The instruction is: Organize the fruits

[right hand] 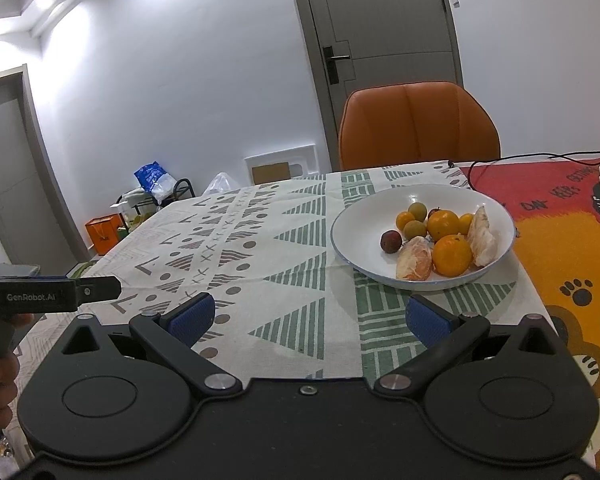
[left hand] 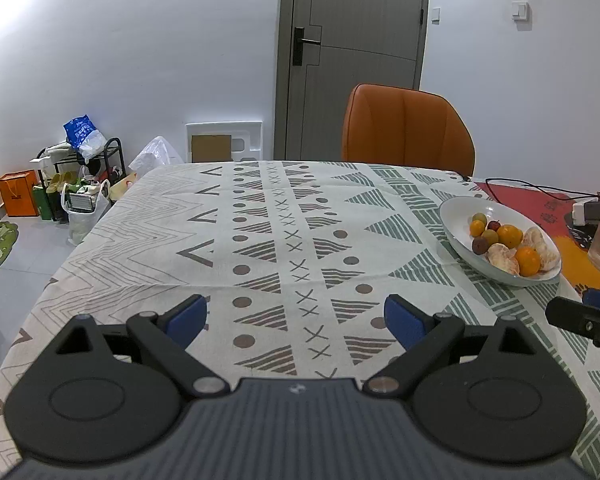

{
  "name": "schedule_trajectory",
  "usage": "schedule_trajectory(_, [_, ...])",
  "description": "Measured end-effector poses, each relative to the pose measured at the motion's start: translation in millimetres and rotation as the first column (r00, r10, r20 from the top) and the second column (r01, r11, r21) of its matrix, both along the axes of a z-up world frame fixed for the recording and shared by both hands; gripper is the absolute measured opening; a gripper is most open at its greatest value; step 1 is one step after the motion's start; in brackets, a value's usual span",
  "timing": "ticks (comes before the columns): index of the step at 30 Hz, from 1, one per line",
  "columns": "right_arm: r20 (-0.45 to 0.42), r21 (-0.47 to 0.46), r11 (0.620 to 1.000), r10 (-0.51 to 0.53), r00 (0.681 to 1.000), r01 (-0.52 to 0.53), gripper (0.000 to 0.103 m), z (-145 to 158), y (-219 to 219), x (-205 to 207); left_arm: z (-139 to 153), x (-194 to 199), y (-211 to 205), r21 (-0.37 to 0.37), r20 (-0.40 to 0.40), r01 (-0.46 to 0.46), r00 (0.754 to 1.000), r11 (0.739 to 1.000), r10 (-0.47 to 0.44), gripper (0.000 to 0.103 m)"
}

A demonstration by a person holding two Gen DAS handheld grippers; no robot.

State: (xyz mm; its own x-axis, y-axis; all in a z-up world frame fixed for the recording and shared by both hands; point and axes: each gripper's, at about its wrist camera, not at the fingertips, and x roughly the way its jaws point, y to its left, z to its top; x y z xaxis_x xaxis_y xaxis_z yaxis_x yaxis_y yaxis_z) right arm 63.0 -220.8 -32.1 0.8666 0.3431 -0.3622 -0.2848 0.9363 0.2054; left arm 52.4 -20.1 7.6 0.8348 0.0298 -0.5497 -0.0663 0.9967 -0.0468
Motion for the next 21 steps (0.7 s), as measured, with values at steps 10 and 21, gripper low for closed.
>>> schedule_trajectory(10, [0.001,-0.001,1.0,0.001,1.0,-0.001,0.103,0.2,-0.1,0.0,1.5,-1.9,1.2,0.001,0.004,0.001,1.0,1.0,-0.001,0.095])
schedule_trajectory(21, [0.001,-0.009,1.0,0.007,1.0,-0.007,0.103,1.8,3.1,0.0,1.8,-1.8,1.1,0.0,0.004,0.0,1.0,1.0,0.0,0.095])
